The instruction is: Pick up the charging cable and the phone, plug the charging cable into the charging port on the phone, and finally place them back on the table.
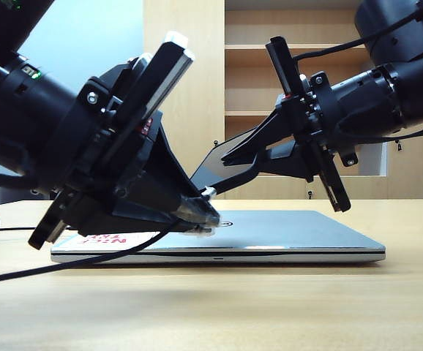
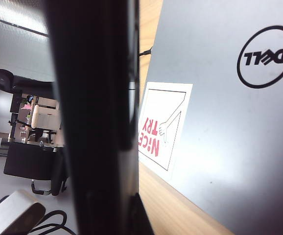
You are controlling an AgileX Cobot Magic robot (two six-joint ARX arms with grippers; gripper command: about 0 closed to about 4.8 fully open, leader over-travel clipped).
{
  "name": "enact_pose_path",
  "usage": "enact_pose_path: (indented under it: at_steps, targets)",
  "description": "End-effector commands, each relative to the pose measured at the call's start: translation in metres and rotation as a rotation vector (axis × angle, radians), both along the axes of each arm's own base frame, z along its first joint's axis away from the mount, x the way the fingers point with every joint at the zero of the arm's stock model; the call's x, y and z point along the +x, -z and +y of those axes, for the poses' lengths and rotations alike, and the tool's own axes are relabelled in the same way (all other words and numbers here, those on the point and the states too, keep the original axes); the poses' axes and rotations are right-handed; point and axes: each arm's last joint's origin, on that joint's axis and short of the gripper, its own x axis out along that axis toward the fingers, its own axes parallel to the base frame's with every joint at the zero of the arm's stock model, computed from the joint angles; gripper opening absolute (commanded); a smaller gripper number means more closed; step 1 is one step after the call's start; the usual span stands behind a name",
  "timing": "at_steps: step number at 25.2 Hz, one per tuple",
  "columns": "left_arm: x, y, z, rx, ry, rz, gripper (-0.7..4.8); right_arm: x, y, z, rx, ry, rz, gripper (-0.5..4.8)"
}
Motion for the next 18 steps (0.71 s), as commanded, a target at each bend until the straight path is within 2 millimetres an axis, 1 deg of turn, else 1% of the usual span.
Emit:
enact_pose_path:
  at_steps: [1, 8, 18]
  targets:
    - [0.0037, -0.0089, -0.0027, -0.052, -0.02, -0.062, -0.06, 0.0001, -0.0064, 0.0024, 0.024, -0.014, -0.044, -0.06]
    - [0.0034, -0.0083, -0.0025, -0.046, -0.019, -0.058, -0.06, 0.0036, -0.0128, 0.0037, 0.046, -0.003, -0.059, -0.06]
    - [0.0032, -0.0073, -0.0022, -0.038, -0.019, -0.052, -0.06, 0.004, -0.0127, 0.0035, 0.042, 0.011, -0.062, -0.06]
